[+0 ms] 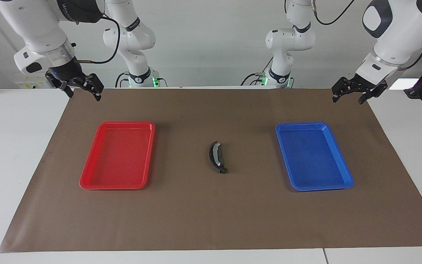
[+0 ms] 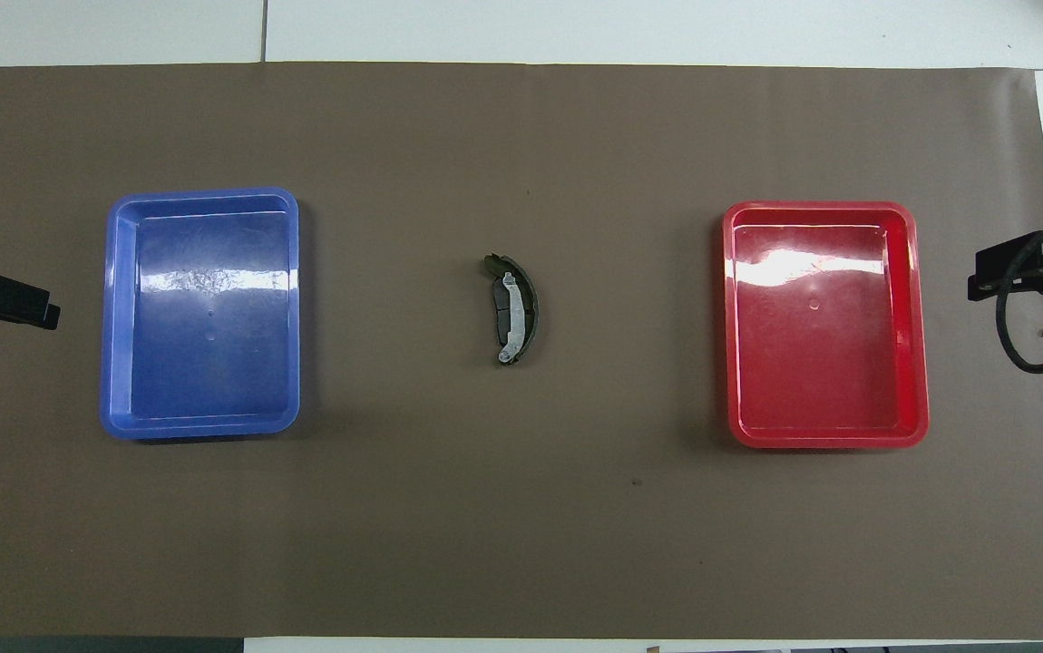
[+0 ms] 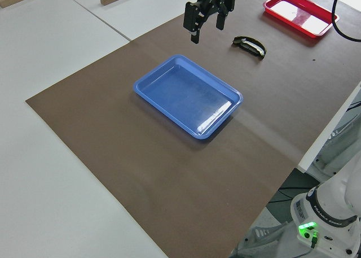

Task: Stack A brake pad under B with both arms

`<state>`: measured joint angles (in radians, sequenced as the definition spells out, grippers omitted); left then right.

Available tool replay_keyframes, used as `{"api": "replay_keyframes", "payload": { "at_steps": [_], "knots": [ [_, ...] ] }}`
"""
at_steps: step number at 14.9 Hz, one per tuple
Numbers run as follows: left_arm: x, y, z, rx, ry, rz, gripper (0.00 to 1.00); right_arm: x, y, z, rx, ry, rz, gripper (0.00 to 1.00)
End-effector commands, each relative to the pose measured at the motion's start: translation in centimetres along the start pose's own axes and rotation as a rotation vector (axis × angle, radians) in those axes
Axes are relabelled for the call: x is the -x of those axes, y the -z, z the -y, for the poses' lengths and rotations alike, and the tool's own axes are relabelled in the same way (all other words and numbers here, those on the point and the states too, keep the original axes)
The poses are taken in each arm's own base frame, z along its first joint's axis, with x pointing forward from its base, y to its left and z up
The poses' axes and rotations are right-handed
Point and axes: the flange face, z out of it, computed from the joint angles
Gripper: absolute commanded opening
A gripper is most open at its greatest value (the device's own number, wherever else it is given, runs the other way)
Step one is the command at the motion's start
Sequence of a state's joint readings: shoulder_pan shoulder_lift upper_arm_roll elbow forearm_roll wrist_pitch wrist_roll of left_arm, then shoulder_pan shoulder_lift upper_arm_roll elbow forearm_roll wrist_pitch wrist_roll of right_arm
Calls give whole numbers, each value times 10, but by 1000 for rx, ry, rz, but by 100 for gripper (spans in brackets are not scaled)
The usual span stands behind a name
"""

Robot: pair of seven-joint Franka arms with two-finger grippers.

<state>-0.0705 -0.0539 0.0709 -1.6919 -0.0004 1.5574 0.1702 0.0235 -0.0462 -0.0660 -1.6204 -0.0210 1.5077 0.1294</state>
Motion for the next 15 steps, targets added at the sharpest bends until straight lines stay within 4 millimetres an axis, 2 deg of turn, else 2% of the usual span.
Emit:
{"api": "replay_keyframes", "payload": {
  "at_steps": [1,15],
  "knots": [
    [0,3,2,7,-4,2,99,2,0,-8,-13,-8,-3,100],
    [0,3,2,7,-4,2,99,-1,4,-3,2,67,-21,100]
  ]
}}
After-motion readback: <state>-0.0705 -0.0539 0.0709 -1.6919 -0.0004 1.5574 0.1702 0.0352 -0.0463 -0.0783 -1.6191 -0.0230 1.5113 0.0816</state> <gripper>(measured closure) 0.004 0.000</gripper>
